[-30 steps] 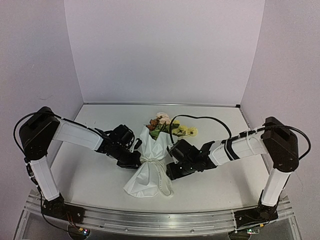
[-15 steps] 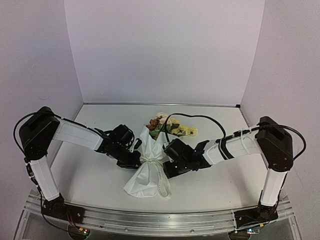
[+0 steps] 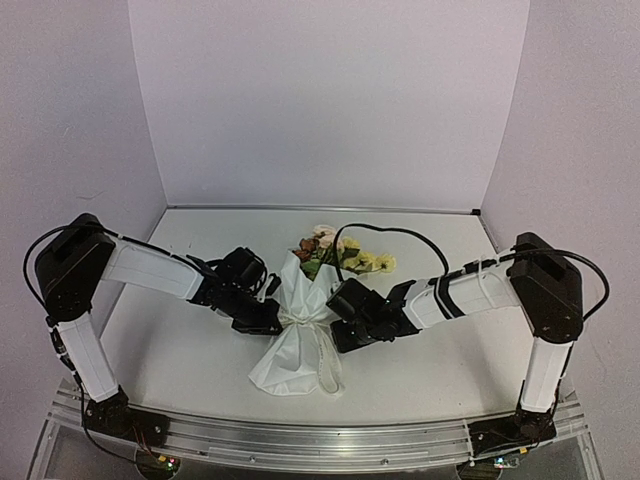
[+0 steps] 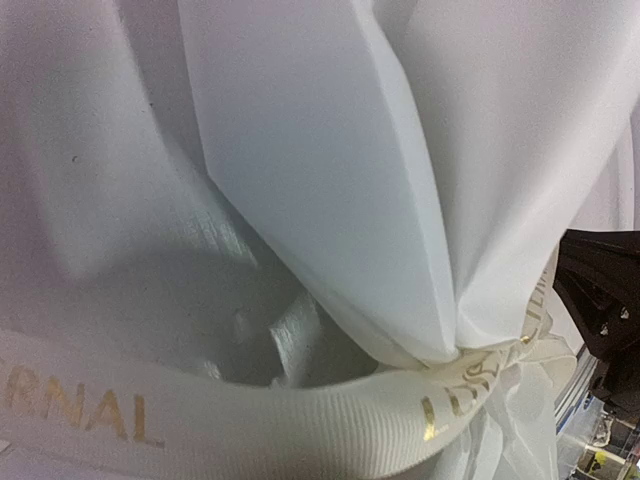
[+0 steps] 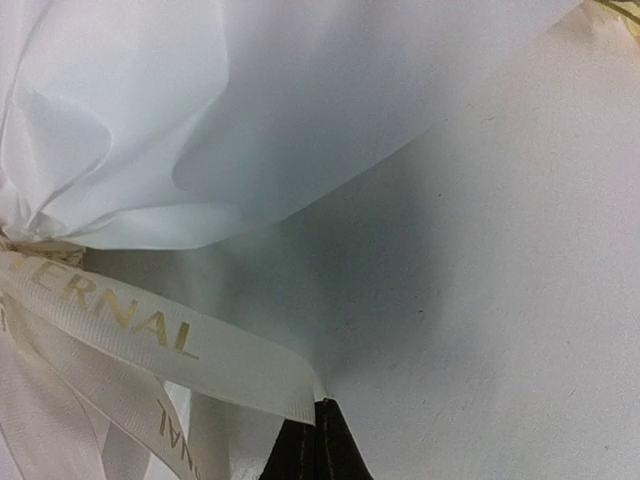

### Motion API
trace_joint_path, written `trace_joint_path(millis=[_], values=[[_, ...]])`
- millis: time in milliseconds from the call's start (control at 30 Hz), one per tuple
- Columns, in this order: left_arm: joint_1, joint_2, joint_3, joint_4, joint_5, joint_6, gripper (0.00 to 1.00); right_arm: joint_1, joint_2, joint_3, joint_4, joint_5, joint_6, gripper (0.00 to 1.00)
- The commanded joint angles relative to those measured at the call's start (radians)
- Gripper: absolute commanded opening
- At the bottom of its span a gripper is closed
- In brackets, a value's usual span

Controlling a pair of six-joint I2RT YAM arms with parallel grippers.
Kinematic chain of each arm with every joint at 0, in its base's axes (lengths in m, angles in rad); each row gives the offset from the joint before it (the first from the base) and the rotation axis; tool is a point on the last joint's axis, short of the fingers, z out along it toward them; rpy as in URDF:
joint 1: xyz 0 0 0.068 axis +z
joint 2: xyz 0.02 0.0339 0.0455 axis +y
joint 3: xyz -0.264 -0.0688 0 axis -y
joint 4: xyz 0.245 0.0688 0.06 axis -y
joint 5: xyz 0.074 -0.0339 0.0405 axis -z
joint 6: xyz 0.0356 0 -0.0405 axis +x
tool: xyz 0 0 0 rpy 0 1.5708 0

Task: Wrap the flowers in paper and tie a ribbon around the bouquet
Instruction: Adjust the ribbon on the folded bouquet.

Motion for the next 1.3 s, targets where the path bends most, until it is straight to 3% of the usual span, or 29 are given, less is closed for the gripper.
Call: trace_joint_path(millis=[0, 600, 1267], values=[[0.008, -0.086, -0.037, 0.002, -0.064, -0.036, 0.00, 0.004, -0.070, -0.027, -0.052, 0.078, 0.041, 0.00], [0.033, -0.179, -0.160, 0.006, -0.118, -0.074, 0.00, -0.050, -0.113, -0.075, -0.100, 0.070, 0.119, 0.00], [0.042, -0.195, -0.198, 0.013, -0.120, -0.089, 0.00, -0.113, -0.194, -0.150, -0.127, 0.086, 0.288, 0.00]])
